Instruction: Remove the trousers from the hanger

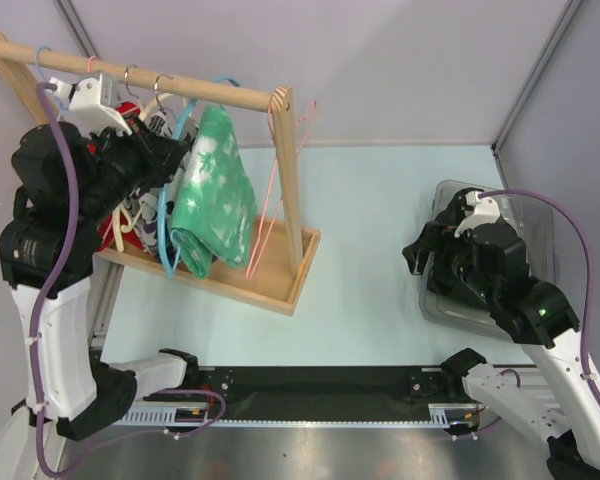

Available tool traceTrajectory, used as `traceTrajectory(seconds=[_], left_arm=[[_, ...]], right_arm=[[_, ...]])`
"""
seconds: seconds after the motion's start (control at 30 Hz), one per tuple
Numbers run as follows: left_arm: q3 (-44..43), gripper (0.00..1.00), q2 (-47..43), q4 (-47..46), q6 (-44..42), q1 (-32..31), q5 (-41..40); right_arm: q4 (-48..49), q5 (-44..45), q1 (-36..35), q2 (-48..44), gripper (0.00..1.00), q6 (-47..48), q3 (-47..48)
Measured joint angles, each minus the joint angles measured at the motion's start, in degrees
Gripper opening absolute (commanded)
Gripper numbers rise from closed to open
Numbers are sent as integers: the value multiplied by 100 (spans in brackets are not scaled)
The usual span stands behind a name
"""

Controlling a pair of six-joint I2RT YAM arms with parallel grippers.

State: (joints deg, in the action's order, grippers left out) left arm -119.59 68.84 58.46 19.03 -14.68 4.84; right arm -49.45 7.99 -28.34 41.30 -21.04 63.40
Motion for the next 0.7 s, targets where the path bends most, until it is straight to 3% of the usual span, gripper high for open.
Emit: traceTrajectory(seconds=[0.2,0.43,0.7], left_arm=[[654,0,-890,-33,55,4,48],[2487,0,-2603,-120,262,11,457],[4203,0,-3200,-227,498,-20,1200]], right_arm=[[2,-50,0,15,88,4,0],[7,-122,0,81,88,7,0],[7,-140,0,85,88,9,0]])
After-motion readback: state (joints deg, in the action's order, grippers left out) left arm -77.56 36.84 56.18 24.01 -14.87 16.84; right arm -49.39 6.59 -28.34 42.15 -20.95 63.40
